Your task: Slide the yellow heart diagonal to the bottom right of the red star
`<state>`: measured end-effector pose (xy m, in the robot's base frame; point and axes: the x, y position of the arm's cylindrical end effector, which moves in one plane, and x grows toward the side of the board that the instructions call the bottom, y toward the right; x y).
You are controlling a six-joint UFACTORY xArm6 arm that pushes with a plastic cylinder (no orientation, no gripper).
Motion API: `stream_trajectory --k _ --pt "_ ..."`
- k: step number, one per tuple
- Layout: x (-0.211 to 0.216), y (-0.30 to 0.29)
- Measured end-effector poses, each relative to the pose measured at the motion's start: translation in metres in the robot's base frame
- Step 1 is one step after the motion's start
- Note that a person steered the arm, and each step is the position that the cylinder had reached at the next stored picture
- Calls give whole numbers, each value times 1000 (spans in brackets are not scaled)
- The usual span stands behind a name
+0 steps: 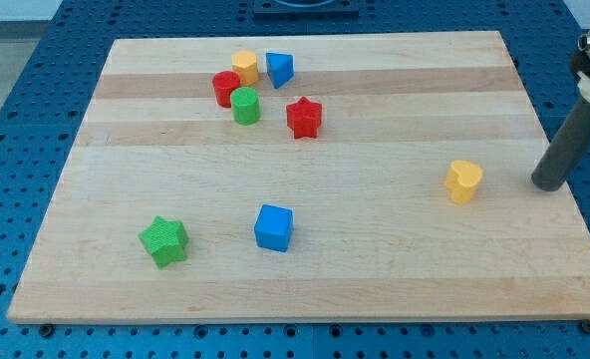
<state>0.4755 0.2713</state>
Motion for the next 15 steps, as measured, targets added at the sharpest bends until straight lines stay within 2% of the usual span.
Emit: stream_trajectory --k 1,2,3,5,7,10,11,12,13,15 --pt "5 -21" --pt "13 -79" --pt "13 -104" --pt "9 -87" --pt "5 -92" --pt "0 -196" --pt "0 -197" --pt "0 -165" --pt "0 -160" --pt "-19 -179"
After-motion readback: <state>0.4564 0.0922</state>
